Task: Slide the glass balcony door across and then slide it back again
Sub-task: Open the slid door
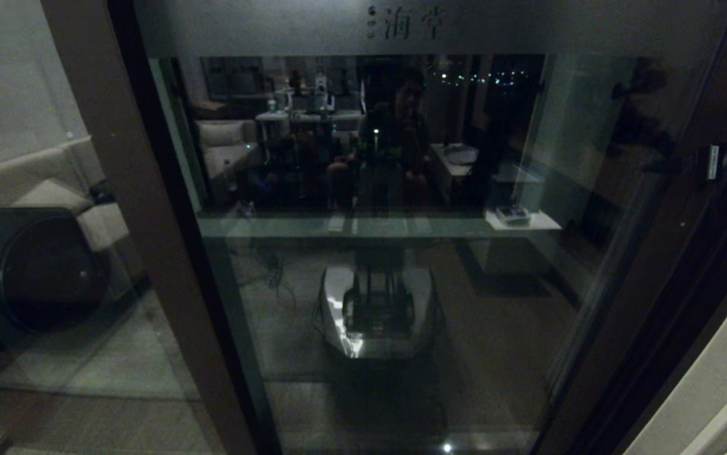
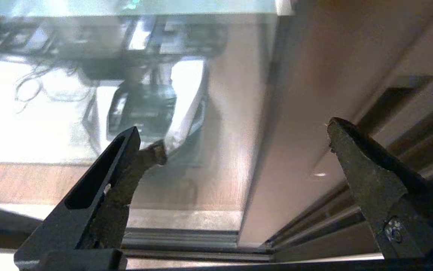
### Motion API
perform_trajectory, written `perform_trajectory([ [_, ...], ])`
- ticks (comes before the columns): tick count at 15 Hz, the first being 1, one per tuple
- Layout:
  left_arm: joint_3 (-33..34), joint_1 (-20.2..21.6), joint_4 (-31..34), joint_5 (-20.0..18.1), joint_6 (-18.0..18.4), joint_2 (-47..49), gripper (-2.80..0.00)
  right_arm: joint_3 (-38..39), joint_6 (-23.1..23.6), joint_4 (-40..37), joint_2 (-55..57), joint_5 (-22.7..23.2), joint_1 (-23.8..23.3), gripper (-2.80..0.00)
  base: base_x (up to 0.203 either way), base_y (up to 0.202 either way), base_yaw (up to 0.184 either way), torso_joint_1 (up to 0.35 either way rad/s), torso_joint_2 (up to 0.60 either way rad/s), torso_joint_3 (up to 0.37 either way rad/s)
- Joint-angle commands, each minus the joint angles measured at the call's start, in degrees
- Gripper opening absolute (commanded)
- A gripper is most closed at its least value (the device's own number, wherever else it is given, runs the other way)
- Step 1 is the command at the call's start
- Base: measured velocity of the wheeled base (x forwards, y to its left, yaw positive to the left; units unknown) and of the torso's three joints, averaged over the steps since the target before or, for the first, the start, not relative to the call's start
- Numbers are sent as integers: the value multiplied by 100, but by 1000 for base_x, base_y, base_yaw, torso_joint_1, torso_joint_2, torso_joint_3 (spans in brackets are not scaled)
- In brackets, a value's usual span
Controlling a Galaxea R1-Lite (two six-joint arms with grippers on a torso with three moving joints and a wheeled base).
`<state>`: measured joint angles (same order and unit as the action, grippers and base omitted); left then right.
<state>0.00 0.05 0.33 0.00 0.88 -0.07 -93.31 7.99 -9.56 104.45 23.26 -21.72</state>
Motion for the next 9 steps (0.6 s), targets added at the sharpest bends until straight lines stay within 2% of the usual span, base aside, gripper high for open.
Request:
perform_trajectory([
  [1, 9, 4, 2, 0, 0, -1, -280, 171, 16, 7, -507, -25, -164, 0, 0, 0, 0, 0, 0, 0],
  [5, 9, 4, 2, 0, 0, -1, -280, 498, 85, 1, -1135, -79, -410, 0, 0, 0, 0, 0, 0, 0],
  [7, 9, 4, 2, 0, 0, -1, -280, 494, 200, 0, -1233, -327, -628, 0, 0, 0, 0, 0, 0, 0],
  [8, 9, 4, 2, 0, 0, -1, -280, 490, 216, 6, -1228, -461, -686, -280, 0, 0, 0, 0, 0, 0],
  [9, 9, 4, 2, 0, 0, -1, -280, 481, 220, 7, -1202, -498, -708, -280, 0, 0, 0, 0, 0, 0],
])
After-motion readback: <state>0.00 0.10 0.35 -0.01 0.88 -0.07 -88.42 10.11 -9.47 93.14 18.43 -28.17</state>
